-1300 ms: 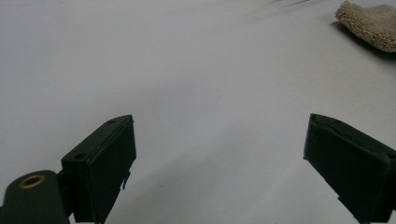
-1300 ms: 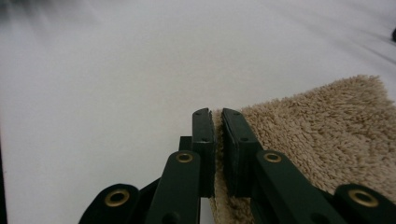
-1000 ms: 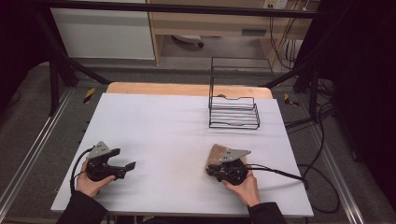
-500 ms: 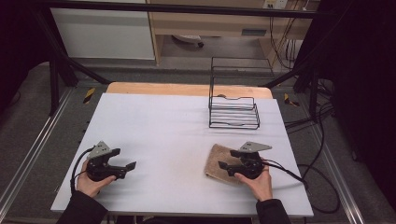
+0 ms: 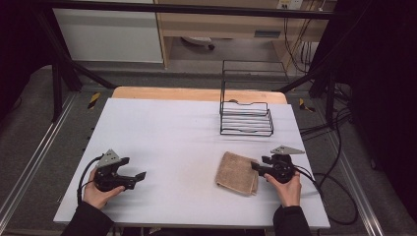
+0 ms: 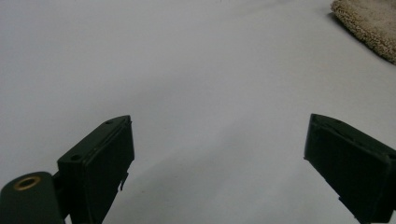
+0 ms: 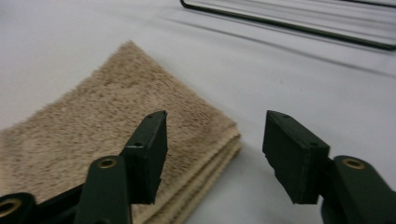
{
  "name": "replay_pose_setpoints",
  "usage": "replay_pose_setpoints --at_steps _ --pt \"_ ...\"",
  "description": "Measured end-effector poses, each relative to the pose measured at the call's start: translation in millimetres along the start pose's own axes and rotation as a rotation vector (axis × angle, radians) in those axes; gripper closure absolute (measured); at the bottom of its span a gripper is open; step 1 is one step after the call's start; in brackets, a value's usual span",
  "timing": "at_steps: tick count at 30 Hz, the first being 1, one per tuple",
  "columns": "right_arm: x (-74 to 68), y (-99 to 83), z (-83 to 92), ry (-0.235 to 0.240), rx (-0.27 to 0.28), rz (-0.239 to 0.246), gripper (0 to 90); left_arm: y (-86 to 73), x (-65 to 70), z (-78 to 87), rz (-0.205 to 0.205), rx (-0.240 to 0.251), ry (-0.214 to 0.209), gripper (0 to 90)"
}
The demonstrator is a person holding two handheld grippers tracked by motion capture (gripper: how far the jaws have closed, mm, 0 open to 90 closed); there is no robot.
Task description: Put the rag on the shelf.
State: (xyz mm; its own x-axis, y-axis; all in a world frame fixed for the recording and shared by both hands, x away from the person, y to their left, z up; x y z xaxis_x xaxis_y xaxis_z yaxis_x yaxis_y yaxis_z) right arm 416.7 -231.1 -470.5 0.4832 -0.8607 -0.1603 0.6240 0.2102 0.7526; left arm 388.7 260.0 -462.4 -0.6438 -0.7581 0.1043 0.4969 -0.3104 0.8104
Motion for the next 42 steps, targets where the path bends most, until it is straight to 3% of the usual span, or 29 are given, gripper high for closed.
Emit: replay_pose_setpoints --at_steps 5,20,31,42 --pt "7.3 2.2 -5.8 -0.014 -0.013 -0.008 47.7 0.9 0.7 -2.4 0.0 -0.011 0.002 8.4" --pt "4.7 0.0 -16.7 0.048 -0.062 -0.016 66.4 21.1 20.3 -16.2 0.009 -0.024 -0.013 9.2" --pt "2.8 0.6 -18.3 0.092 -0.081 -0.067 80.4 52.8 46.2 -34.5 -0.016 -0.021 -0.048 10.4" --pt "-0.9 2.8 -18.3 0.061 -0.078 -0.049 83.0 82.0 79.7 -68.7 -0.05 -0.042 -0.094 12.1"
Point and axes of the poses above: each handheld gripper's, and its own axes: z roughly backward along the jaws, y roughly out of its top, x roughly to its right, the point moved 4 cm from there along -z, roughly forward along the jaws, and after that the axes turned 1 degree about -x, right-handed, at the moved point
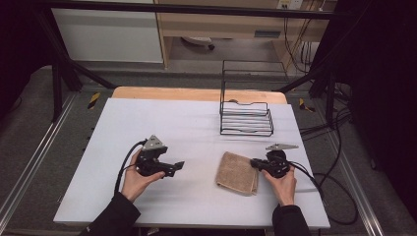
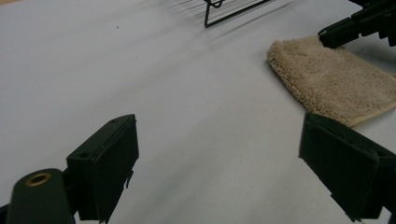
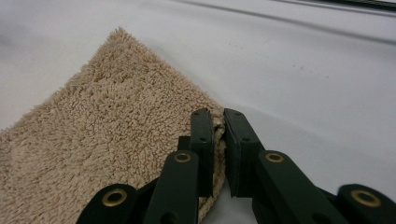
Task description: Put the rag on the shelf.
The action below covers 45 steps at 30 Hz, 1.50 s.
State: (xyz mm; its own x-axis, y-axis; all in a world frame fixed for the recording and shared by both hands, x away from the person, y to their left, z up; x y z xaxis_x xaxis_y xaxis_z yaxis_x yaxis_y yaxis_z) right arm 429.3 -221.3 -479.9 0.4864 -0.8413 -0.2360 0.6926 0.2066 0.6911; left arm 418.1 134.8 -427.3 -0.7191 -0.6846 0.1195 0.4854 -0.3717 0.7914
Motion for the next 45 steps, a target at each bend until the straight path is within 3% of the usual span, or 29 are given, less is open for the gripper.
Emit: replay_pose_setpoints --at_steps 11,23,27,32,35,38,45 --pt "-1.2 -2.3 -0.2 -0.013 0.011 0.036 82.4 19.2 23.6 -41.2 -0.019 -0.034 -0.018 14.6" --pt "-2.3 -3.5 -0.5 -0.023 0.021 0.047 82.3 38.8 44.2 -84.9 0.002 -0.058 -0.03 20.9" --pt "-2.0 -3.8 -0.5 -0.026 0.021 0.057 82.3 45.2 48.2 -97.4 0.008 -0.078 -0.033 26.6" --pt "-2.2 -3.9 -0.4 -0.027 0.022 0.057 82.3 51.7 49.1 -111.2 -0.005 -0.105 -0.005 38.0" --pt "-2.3 -3.9 -0.4 -0.027 0.022 0.058 82.2 53.8 51.4 -117.5 0.012 -0.09 -0.022 45.6" --pt "-2.0 -3.8 -0.5 -0.027 0.021 0.059 82.2 52.4 54.3 -124.3 0.011 -0.106 -0.032 49.8" --pt "-2.0 -3.8 -0.5 -0.027 0.021 0.06 82.1 52.8 63.2 -141.0 -0.013 -0.138 -0.047 59.4"
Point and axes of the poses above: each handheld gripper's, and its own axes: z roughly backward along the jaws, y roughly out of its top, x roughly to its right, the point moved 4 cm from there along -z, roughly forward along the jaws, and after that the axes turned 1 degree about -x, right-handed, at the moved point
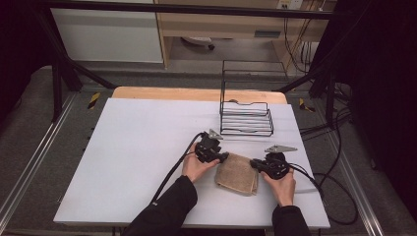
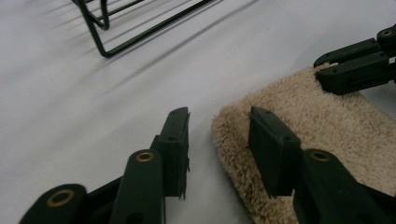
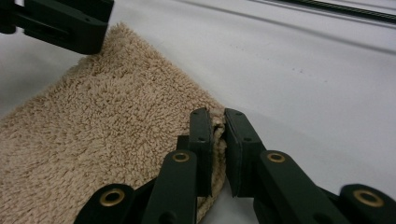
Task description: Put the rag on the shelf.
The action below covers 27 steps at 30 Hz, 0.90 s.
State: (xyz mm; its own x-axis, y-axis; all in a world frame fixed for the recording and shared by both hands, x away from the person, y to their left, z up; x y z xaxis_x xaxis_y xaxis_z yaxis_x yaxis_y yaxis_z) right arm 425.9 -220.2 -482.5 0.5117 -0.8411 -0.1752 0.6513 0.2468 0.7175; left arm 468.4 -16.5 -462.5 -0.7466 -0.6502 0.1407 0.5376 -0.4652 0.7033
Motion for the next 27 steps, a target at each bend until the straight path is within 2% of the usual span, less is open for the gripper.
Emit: replay_pose_setpoints --at_steps 5,7,13,16,23,27 --pt "0.0 0.0 0.1 0.001 -0.001 0.002 81.9 -0.2 2.6 -9.8 -0.013 -0.029 -0.002 66.0" --pt "0.1 0.1 0.1 0.0 -0.001 0.0 81.8 -1.3 2.1 -12.5 -0.003 -0.035 -0.009 68.3" --pt "-0.2 1.1 0.3 -0.003 -0.009 -0.033 82.1 -2.9 1.6 -13.9 0.0 -0.05 -0.032 75.2" --pt "-1.1 2.3 0.2 -0.008 -0.015 -0.059 83.0 -2.8 1.5 -14.3 0.018 -0.051 -0.042 78.8" --pt "-1.0 5.2 2.8 0.0 0.012 -0.096 84.6 -2.4 -0.3 -11.4 0.022 -0.051 -0.051 84.7" --pt "-2.1 7.2 6.8 0.011 0.036 -0.097 84.6 -1.2 -0.2 -5.0 0.022 -0.02 -0.059 85.2"
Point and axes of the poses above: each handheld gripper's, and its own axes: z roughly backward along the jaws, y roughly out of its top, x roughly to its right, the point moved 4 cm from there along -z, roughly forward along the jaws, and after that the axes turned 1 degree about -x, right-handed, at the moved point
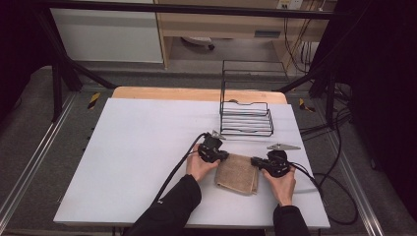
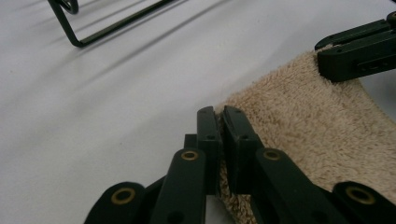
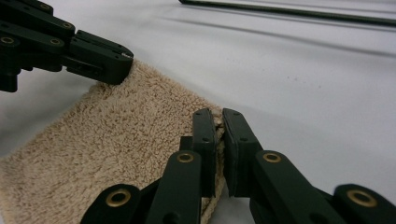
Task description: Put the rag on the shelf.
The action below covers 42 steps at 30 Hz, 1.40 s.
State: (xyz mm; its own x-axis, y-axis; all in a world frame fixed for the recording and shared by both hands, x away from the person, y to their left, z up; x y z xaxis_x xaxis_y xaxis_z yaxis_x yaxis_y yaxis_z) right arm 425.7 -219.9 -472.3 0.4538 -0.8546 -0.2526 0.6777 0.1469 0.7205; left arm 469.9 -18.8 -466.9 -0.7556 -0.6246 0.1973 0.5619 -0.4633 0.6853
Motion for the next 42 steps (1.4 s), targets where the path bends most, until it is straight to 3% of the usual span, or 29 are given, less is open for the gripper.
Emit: replay_pose_setpoints --at_steps 17,29,42 --pt "-20.3 14.5 19.7 0.022 0.129 0.071 84.7 -0.9 9.9 41.4 -0.019 0.14 -0.011 85.7" --pt "-34.1 20.6 34.5 0.036 0.175 0.105 84.8 -2.0 20.7 64.2 -0.038 0.209 -0.015 85.7" --pt "-38.6 30.8 53.9 0.024 0.222 0.144 85.2 4.0 31.0 81.7 -0.05 0.277 -0.014 85.7"
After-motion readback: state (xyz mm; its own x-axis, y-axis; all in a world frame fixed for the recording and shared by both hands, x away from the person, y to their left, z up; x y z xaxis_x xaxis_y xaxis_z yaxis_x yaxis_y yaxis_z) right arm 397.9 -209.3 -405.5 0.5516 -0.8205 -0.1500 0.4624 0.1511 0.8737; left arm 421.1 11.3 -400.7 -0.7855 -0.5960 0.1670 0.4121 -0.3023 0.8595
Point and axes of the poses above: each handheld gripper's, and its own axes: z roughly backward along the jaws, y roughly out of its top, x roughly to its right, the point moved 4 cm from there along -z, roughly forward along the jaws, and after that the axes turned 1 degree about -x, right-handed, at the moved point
